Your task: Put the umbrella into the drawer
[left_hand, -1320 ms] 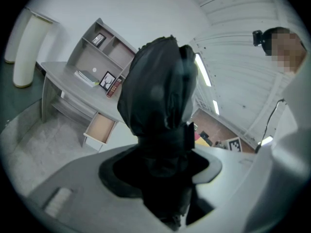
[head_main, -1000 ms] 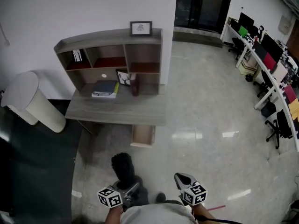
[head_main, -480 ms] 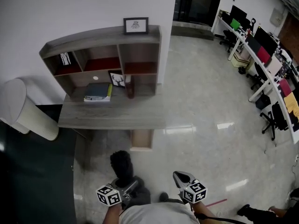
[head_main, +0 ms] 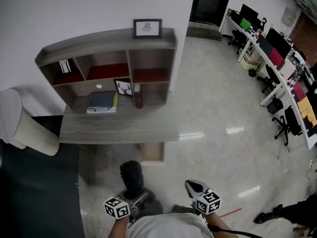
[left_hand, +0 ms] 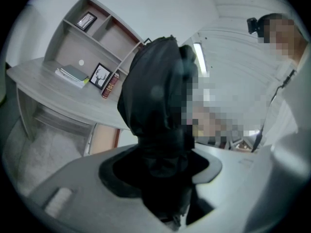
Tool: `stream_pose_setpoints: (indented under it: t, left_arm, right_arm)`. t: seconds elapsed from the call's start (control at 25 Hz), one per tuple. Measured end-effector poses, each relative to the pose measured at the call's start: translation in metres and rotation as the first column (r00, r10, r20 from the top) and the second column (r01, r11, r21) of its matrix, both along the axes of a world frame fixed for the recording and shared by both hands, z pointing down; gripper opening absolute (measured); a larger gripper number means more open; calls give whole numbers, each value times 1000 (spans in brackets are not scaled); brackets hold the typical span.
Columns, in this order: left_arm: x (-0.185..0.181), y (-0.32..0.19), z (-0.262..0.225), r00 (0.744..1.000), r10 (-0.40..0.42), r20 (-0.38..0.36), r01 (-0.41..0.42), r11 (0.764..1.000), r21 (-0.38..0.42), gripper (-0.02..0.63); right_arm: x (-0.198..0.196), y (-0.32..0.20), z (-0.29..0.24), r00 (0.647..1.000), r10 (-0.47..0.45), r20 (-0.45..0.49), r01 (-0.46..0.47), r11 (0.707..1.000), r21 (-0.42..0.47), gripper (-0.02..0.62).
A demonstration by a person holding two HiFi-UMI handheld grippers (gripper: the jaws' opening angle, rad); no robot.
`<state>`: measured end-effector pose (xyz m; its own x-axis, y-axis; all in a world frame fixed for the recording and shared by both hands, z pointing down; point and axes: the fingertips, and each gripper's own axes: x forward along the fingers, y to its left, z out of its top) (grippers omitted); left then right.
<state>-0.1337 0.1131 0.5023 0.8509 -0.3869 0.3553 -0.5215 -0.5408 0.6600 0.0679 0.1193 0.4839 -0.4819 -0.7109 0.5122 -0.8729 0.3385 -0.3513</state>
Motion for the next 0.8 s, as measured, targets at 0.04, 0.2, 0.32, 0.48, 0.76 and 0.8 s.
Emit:
stream_pose_setpoints:
  t: [0.04,0.2,0.32,0.48,0.76,0.8]
  left_arm:
    - [-2,-4,3,1000,9,2,-9,1000,-2,245]
    - [-12,-14,10,999,37,5,-37,999,-14,245]
    - [-16,-21,15,999,52,14,-51,999,-15,245]
    - [-18,-27,24,999,48,17,-47,999,-27,245]
    - [-9,-41,45,998,48,29,-47,998,-53,245]
    - [-7,-42,47,998,48,31,-46,997,-58,245]
  right_arm:
    - [-3,-3,2,1000,3,-6,-3,1000,-2,5]
    - [-16,-7,7,1000,10,-26,-11,1000,-16,5]
    - [-21,-8,12,999,21,-25,-22,999,-30,5]
    - [-23,-8,21,999,24,-30,-25,998,-49,5]
    - [-12,-26,38,999,21,-41,-24,997,-74,5]
    - [-10,-30,40,999,22,-42,-26,997,-78,5]
